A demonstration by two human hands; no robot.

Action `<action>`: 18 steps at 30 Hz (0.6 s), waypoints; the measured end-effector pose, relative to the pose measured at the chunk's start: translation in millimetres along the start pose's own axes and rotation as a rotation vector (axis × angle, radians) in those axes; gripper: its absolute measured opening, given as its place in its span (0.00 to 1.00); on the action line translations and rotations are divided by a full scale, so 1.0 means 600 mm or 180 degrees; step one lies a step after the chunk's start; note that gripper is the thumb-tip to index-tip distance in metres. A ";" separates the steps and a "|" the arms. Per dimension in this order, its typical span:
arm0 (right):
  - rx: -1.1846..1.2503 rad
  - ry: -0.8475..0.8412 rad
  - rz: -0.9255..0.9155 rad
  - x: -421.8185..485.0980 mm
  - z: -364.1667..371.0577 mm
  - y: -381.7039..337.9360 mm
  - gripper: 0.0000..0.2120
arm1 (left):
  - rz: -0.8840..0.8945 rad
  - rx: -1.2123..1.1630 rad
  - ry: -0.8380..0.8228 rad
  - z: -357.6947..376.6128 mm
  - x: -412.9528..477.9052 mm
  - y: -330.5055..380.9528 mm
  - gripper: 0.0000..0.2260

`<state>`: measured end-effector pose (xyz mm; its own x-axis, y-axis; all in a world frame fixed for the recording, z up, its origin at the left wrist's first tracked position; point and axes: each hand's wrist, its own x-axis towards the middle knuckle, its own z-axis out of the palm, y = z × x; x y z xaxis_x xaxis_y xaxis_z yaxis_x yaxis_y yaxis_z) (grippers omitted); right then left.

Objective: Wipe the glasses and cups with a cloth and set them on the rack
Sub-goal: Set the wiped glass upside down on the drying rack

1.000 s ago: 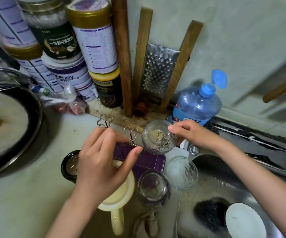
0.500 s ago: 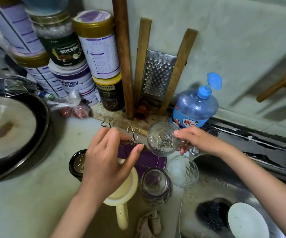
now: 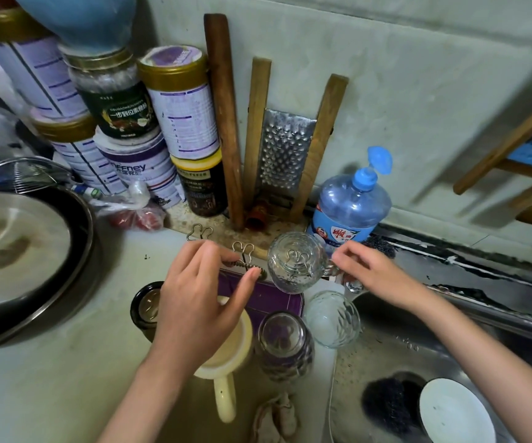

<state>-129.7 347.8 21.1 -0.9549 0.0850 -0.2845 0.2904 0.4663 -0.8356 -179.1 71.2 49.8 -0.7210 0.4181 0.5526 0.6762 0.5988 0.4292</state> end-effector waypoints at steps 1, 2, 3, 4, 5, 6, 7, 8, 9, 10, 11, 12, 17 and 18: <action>-0.0130 0.0038 0.0057 -0.012 -0.001 0.002 0.21 | -0.0008 -0.0016 0.0002 0.000 -0.001 0.001 0.15; -0.0261 -0.0011 0.0150 -0.024 0.001 0.006 0.22 | -0.0020 -0.0033 -0.0002 0.001 -0.001 0.001 0.15; -0.0403 -0.0135 0.0250 -0.039 0.003 0.009 0.27 | -0.0036 -0.0050 -0.0005 0.001 -0.003 0.003 0.15; -0.0558 -0.0307 0.0335 -0.050 0.011 0.013 0.34 | -0.0070 -0.0051 -0.0007 0.002 -0.005 0.003 0.15; -0.0720 -0.0451 0.0363 -0.062 0.021 0.017 0.42 | -0.0126 -0.0049 -0.0011 0.004 -0.007 0.004 0.15; -0.0869 -0.0526 0.0349 -0.071 0.033 0.025 0.49 | -0.0197 -0.0051 -0.0012 0.006 -0.008 0.008 0.16; -0.0984 -0.0569 0.0322 -0.075 0.045 0.033 0.53 | -0.0287 -0.0056 -0.0023 0.009 -0.009 0.011 0.16; -0.1072 -0.0581 0.0285 -0.077 0.057 0.041 0.56 | -0.0378 -0.0077 -0.0035 0.013 -0.009 0.015 0.16; -0.1160 -0.0549 0.0214 -0.078 0.068 0.049 0.57 | -0.0460 -0.0112 -0.0040 0.016 -0.009 0.019 0.15; -0.1233 -0.0488 0.0149 -0.078 0.076 0.055 0.56 | -0.0531 -0.0145 -0.0040 0.018 -0.009 0.022 0.15; -0.1269 -0.0414 0.0106 -0.078 0.082 0.056 0.54 | -0.0585 -0.0173 -0.0035 0.018 -0.010 0.025 0.15; -0.1289 -0.0349 0.0109 -0.077 0.087 0.057 0.54 | -0.0627 -0.0184 -0.0032 0.017 -0.011 0.026 0.15; -0.1249 0.0033 0.0143 -0.078 0.103 0.053 0.51 | -0.0616 -0.0076 -0.0112 0.011 -0.017 0.026 0.14; -0.1181 0.0129 0.0168 -0.081 0.107 0.052 0.51 | -0.0586 -0.0056 -0.0143 0.008 -0.019 0.025 0.14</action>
<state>-70.4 301.7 -21.3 -0.9430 0.1488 -0.2977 0.3045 0.7470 -0.5910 -161.3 78.7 46.5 -0.8385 0.3329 0.4313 0.5345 0.6561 0.5328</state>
